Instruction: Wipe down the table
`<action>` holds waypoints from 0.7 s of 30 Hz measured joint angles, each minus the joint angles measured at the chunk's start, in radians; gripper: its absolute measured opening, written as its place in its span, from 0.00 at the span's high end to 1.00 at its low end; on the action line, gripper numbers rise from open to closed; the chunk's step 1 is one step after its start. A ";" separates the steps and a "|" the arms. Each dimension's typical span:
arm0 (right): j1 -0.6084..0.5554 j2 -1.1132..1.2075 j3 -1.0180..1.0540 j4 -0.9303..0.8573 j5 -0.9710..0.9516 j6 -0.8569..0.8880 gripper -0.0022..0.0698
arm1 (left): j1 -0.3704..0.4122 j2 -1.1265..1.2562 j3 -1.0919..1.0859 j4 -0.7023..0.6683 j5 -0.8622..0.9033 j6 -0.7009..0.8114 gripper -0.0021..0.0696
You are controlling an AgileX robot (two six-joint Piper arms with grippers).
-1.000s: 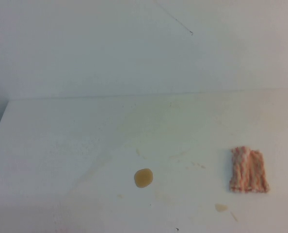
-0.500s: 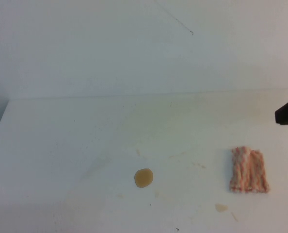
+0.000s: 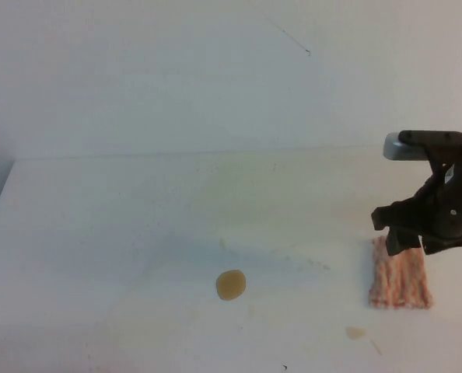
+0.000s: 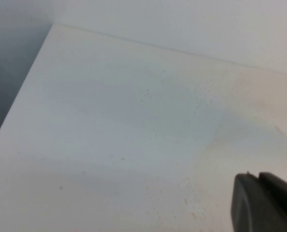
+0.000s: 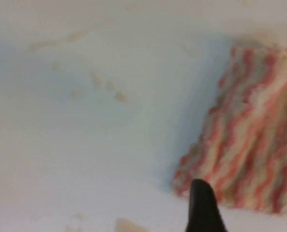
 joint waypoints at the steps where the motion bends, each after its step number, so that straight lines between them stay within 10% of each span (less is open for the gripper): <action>1: 0.001 0.015 0.000 -0.034 0.000 0.034 0.39 | 0.000 0.000 0.000 0.000 0.000 0.000 0.97; 15: 0.001 0.164 0.000 0.034 -0.058 0.042 0.40 | 0.000 0.000 0.000 0.000 0.000 0.000 0.97; 21: 0.001 0.206 0.000 0.043 -0.024 0.032 0.67 | 0.000 0.000 0.000 0.000 0.000 0.000 0.97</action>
